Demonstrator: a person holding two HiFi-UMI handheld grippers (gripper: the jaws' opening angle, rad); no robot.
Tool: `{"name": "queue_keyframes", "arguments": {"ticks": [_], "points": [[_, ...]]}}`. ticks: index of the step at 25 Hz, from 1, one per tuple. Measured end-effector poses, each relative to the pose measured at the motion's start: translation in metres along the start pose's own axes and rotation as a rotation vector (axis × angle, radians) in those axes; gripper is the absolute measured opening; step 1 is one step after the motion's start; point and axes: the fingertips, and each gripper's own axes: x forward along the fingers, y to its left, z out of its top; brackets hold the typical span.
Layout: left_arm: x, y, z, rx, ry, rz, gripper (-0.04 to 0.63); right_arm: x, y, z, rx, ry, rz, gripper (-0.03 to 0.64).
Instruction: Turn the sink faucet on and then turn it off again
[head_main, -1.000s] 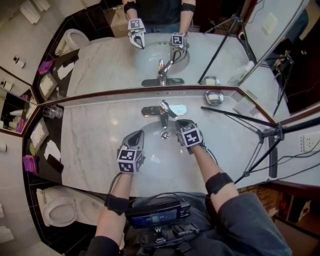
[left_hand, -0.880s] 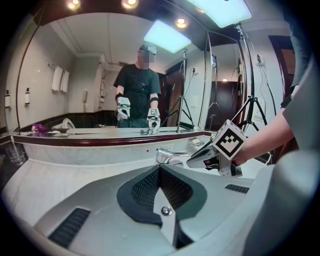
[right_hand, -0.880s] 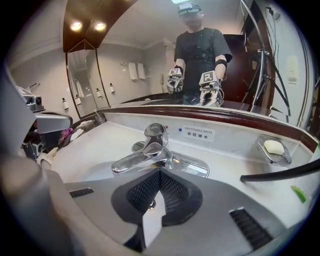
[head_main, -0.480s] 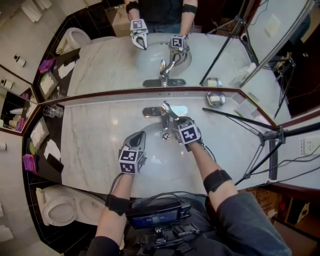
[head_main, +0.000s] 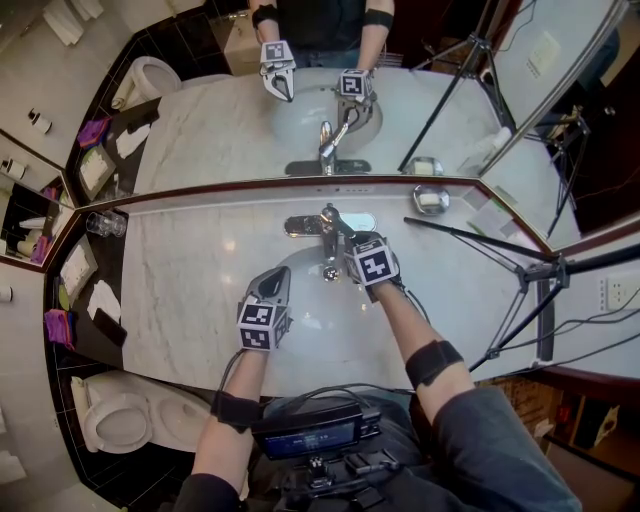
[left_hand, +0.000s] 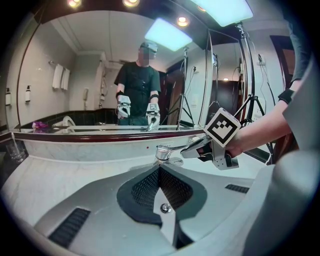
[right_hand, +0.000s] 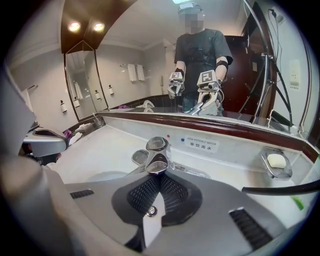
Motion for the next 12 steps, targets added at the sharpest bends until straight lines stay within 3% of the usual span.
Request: {"name": "queue_keyframes", "arguments": {"ticks": [12], "points": [[-0.001, 0.000, -0.003, -0.016, 0.004, 0.002, 0.000, 0.002, -0.001, 0.020, 0.006, -0.041, -0.003, 0.011]]}}
